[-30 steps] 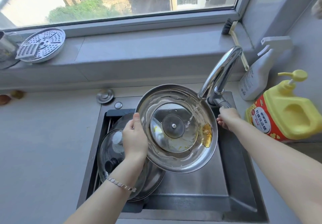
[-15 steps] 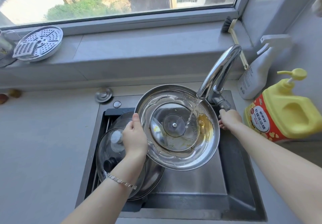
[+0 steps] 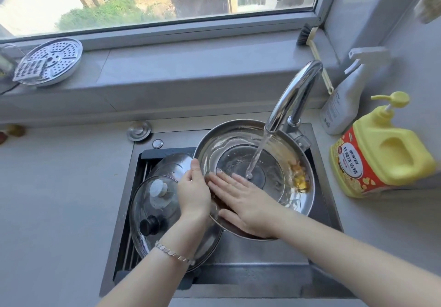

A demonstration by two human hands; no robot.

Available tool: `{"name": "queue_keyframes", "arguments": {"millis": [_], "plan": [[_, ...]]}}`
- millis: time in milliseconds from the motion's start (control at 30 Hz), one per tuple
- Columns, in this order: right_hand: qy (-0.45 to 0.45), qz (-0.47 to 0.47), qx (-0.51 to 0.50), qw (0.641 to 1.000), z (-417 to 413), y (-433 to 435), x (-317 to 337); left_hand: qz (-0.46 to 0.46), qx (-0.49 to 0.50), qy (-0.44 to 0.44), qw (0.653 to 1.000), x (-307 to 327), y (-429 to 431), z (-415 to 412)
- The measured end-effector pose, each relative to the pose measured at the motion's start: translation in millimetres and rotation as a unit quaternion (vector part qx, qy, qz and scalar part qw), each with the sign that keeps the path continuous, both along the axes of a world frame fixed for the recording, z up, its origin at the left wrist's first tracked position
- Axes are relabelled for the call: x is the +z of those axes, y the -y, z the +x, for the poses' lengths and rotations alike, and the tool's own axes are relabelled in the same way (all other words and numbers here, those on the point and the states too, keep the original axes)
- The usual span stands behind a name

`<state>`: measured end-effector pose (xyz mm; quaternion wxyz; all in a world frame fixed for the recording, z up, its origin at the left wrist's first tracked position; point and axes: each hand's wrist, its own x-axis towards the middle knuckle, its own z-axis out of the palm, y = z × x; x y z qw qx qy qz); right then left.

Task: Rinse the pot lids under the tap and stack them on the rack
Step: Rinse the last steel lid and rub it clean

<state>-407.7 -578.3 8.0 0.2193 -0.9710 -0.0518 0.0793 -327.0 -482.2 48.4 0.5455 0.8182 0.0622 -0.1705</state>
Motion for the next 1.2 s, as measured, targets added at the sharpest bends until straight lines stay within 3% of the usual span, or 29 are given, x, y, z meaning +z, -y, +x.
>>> {"name": "queue_keyframes", "arguments": {"millis": [167, 333, 500, 667, 800, 933, 1100, 1200], "plan": [[-0.041, -0.024, -0.107, 0.993, 4.7, 24.2, 3.4, 0.024, -0.019, 0.016, 0.999, -0.3, -0.7, -1.8], [-0.029, -0.027, 0.021, 0.999, -4.6, 7.9, 4.0, 0.039, -0.01, 0.009, 0.999, 1.4, -1.8, 3.5], [-0.063, -0.033, -0.119, 0.99, -1.1, 34.1, 2.5, 0.024, -0.012, -0.022, 0.999, 1.1, 0.5, -8.2], [-0.045, -0.021, -0.006, 0.999, -11.5, 10.0, -1.5, 0.035, -0.014, -0.019, 0.999, -2.8, 1.3, -4.8], [-0.071, -0.041, -0.062, 0.995, -14.2, 20.8, 1.3, 0.033, -0.007, -0.015, 0.999, -0.3, 0.7, -5.5], [0.009, -0.065, -0.036, 0.997, -12.5, -1.0, -0.5, 0.036, -0.015, 0.007, 0.999, 4.3, 1.6, -7.8], [0.027, -0.087, -0.095, 0.991, 10.0, 9.3, 8.0, 0.049, -0.048, 0.035, 0.997, 8.1, 1.7, -12.9], [-0.014, -0.031, -0.221, 0.975, 28.4, 18.7, 14.5, 0.053, -0.066, 0.048, 0.995, 7.8, 1.4, -16.5]]}}
